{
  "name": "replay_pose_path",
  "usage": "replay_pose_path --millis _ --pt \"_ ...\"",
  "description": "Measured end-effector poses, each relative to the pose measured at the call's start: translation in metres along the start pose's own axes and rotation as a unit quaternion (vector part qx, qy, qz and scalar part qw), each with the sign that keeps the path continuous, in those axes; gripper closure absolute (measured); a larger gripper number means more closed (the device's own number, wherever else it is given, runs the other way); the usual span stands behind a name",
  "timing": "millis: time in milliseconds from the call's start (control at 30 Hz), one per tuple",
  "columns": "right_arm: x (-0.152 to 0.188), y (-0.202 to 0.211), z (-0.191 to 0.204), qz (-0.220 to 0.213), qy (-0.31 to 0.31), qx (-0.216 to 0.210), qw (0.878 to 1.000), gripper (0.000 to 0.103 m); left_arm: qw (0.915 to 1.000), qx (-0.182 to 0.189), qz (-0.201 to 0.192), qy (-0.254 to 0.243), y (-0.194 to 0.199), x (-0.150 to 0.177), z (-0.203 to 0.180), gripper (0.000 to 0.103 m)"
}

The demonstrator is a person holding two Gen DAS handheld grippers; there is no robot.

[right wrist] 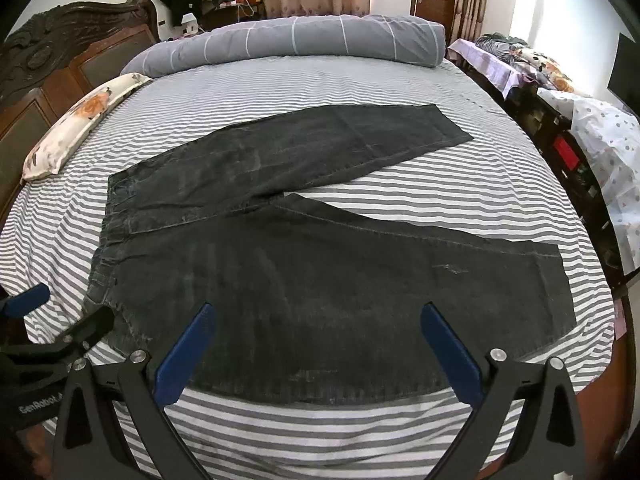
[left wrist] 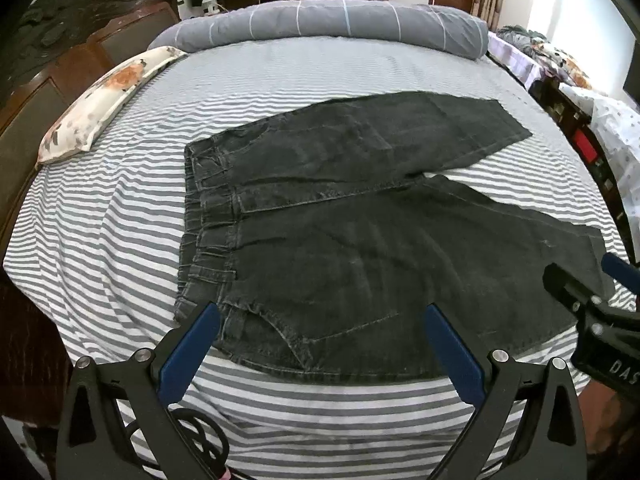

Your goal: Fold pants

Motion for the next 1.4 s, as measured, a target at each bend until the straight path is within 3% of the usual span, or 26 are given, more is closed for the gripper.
replay_pose_path --millis 667,967,1067,1133,1233,1400 --pt "-0.004 -0.023 -0.009 0.001 -0.014 -0.003 1.000 0.002 0.9997 0.004 0.021 -0.014 -0.030 0.004 -0.005 0.002" --pt "-0.013 -0.035 -0.011 -0.020 -0.033 -0.020 0.999 0.002 0.9998 0.018 0.007 0.010 -0.050 -0.010 0.027 0.003" --pt "-0.019 -0.038 -0.010 -0.026 -0.032 -0.023 0.999 0.002 0.9993 0.022 0.001 0.031 -0.061 -0.024 0.051 0.017" --pt "-0.024 -0.042 -0.009 -0.030 -0.030 -0.022 0.999 0.002 0.9979 0.029 0.002 0.058 -0.071 -0.036 0.074 0.034" --pt "-0.032 -0.053 -0.007 -0.026 -0.024 -0.023 0.999 0.002 0.9950 0.039 0.001 0.092 -0.082 -0.050 0.104 0.046" --pt "-0.050 -0.074 -0.001 -0.027 -0.013 -0.025 0.999 0.002 0.9883 0.051 -0.019 0.142 -0.103 -0.082 0.159 0.051"
Point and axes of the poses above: each gripper's, at about its wrist camera, not at the fingertips, and y roughly against the way its jaws point, z to its left, x to its underside, the point moved 7 cm from there along -y, roughly the way its jaws point, and after that the axes turned 4 degrees about -z, right-handed, at the moved point
